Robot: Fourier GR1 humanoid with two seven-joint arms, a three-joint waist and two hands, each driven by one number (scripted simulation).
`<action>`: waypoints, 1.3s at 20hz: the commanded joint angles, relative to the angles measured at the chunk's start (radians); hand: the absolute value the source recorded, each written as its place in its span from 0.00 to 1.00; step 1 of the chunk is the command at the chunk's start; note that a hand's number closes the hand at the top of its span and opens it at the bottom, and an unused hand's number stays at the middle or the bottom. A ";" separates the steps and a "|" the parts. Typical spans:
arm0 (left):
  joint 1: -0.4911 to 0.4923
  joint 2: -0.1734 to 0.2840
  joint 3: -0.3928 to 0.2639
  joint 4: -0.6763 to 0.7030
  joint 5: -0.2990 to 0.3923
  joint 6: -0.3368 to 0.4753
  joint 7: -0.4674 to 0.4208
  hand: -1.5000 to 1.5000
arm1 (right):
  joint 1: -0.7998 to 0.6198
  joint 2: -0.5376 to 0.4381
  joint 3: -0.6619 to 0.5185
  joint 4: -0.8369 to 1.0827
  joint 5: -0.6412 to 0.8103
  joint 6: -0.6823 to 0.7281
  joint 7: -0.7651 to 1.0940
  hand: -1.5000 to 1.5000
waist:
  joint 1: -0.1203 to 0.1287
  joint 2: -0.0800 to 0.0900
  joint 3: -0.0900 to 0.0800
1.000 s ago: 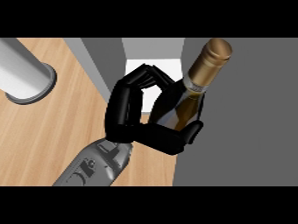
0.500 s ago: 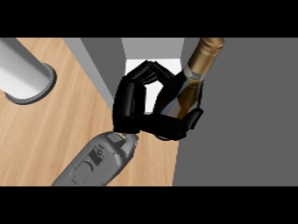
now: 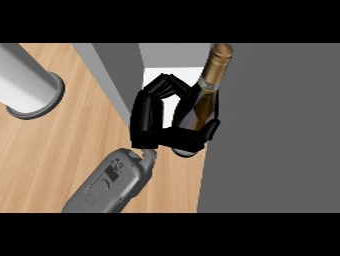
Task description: Pick up the wine, place it into the cabinet and close the cabinet
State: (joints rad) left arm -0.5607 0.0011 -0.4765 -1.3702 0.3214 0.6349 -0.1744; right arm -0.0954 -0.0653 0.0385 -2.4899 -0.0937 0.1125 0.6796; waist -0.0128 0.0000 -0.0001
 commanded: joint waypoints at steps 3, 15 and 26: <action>-0.005 -0.001 -0.037 0.124 -0.027 0.039 -0.081 1.00 | 0.149 0.017 0.020 -0.118 -0.066 0.052 -0.060 0.00 | -0.006 0.000 0.001; 0.018 -0.001 0.080 0.239 0.005 -0.042 -0.233 1.00 | 0.067 -0.005 0.004 -0.148 -0.069 0.004 0.051 0.00 | 0.004 -0.001 0.000; -0.077 0.008 0.175 0.401 0.050 -0.153 -0.259 1.00 | 0.017 0.011 -0.006 -0.121 -0.069 -0.020 0.040 0.00 | 0.003 0.000 0.000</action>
State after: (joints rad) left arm -0.6372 0.0087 -0.3380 -1.0100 0.3686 0.5415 -0.4173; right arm -0.0841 -0.0528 0.0521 -2.4875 -0.0831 0.1096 0.6556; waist -0.0103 0.0002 -0.0001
